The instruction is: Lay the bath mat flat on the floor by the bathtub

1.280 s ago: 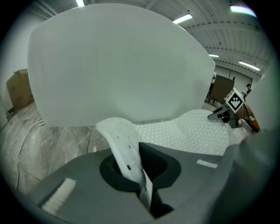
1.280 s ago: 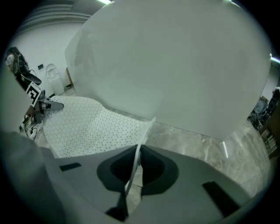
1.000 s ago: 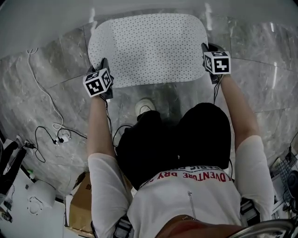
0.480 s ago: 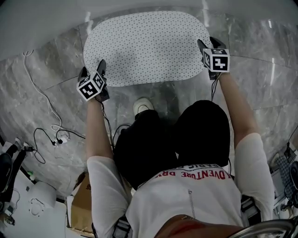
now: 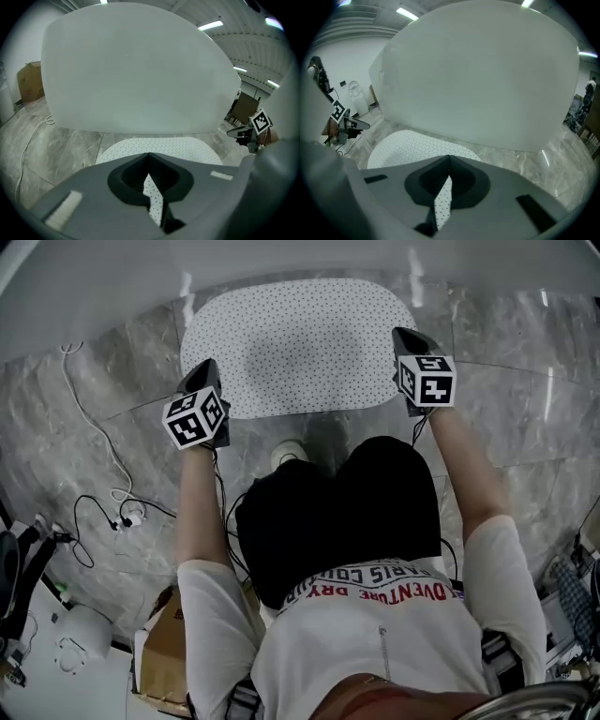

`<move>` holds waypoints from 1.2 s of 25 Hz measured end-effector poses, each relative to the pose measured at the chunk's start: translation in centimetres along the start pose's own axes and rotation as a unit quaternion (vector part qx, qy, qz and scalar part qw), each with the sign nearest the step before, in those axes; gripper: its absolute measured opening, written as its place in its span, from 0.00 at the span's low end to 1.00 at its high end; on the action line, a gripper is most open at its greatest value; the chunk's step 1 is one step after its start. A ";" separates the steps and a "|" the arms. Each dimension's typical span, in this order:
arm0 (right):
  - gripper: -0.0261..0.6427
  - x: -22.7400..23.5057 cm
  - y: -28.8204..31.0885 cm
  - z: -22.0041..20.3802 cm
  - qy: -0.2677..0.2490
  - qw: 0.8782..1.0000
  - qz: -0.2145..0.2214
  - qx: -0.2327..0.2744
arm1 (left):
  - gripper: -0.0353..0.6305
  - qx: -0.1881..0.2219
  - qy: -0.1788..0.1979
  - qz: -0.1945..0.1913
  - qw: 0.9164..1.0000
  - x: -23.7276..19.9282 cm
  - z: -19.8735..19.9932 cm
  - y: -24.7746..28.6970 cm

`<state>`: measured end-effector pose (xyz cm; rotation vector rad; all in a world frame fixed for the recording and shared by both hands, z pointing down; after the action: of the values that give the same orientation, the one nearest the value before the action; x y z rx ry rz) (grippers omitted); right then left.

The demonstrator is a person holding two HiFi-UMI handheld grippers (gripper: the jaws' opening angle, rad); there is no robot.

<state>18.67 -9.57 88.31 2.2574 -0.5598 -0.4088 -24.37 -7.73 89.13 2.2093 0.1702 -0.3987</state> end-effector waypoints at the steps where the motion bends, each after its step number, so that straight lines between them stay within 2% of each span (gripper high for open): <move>1: 0.05 -0.2 -0.6 0.8 0.000 1.000 0.003 0.008 | 0.07 0.006 0.004 -0.009 1.000 0.7 0.7 -0.5; 5: 0.05 -0.3 -3.9 4.8 0.001 0.999 0.015 0.031 | 0.07 0.025 0.004 -0.034 0.999 4.3 3.5 -3.5; 9: 0.05 -0.6 -9.3 9.1 0.019 0.999 0.022 0.041 | 0.07 0.030 -0.014 -0.067 0.997 8.6 6.6 -8.1; 19: 0.05 -3.1 -26.9 24.5 0.021 0.996 0.060 0.061 | 0.07 0.080 -0.008 -0.085 0.993 18.2 19.2 -27.9; 24: 0.05 -3.8 -35.7 32.4 -0.004 0.989 0.112 0.094 | 0.07 0.103 -0.003 -0.112 0.988 22.8 25.4 -37.3; 30: 0.05 -3.5 -44.7 40.2 -0.008 0.988 0.107 0.109 | 0.07 0.152 0.032 -0.116 0.981 27.4 31.2 -46.7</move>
<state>9.45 -4.55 29.04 2.3704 -0.8832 -0.2682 -17.66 -3.67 27.13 2.5146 0.4302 -0.5090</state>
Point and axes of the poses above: the fingertips, and each gripper's own axes: y forward along the fingers, x to its right, z out of its top, the point moved 9 cm from there along -y, backward along the fingers, and after that the axes turned 15 degrees about -y, right-handed, at the moved point
